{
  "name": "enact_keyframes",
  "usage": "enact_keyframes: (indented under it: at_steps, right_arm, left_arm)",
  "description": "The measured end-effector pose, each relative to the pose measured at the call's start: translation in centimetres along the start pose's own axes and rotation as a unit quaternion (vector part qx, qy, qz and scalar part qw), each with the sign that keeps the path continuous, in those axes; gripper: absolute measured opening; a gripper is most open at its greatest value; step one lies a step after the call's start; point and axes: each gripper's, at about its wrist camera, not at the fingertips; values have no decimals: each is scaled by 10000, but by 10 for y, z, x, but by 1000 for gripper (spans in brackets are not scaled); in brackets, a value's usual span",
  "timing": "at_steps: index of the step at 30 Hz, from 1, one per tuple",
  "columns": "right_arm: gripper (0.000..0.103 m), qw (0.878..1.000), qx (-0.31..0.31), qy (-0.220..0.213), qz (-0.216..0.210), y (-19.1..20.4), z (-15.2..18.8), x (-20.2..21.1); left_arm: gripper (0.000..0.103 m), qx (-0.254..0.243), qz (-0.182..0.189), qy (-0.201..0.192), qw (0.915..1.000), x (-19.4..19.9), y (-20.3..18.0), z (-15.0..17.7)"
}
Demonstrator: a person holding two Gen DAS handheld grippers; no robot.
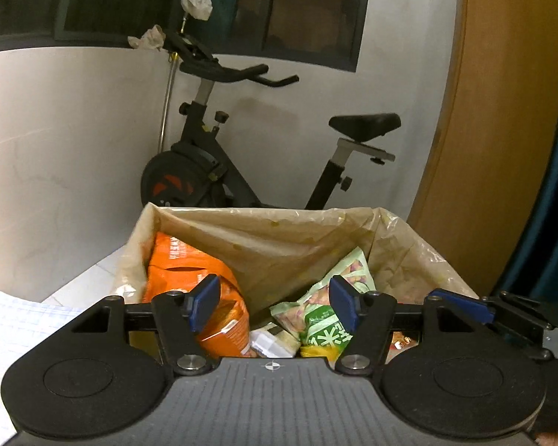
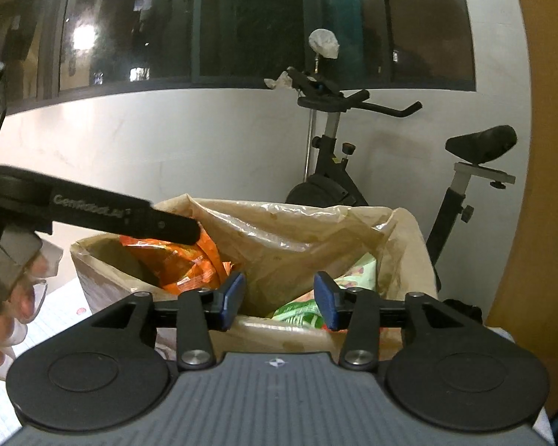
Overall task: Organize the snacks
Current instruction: 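Move both tools back down to the yellow chip bag and blue-and-white pack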
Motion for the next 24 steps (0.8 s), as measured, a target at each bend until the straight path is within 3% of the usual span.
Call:
enact_keyframes:
  at_steps: [13, 19, 24]
  right_arm:
    - [48, 9989, -217, -416, 22, 2, 22, 68]
    - [59, 9995, -171, -228, -118, 15, 43, 73]
    - [60, 9991, -245, 158, -298, 27, 63, 61]
  left_arm:
    - [67, 127, -31, -69, 9999, 71, 26, 37]
    - [67, 198, -179, 155, 9995, 77, 38, 64]
    - [67, 473, -152, 409, 9979, 74, 45, 89]
Point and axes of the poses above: each gripper's, at about its wrist camera, not at the fingertips, and x roughly against the way its jaws point, y to its left, z to its underside, and after that the axes turned 1 degree about z, right-handed
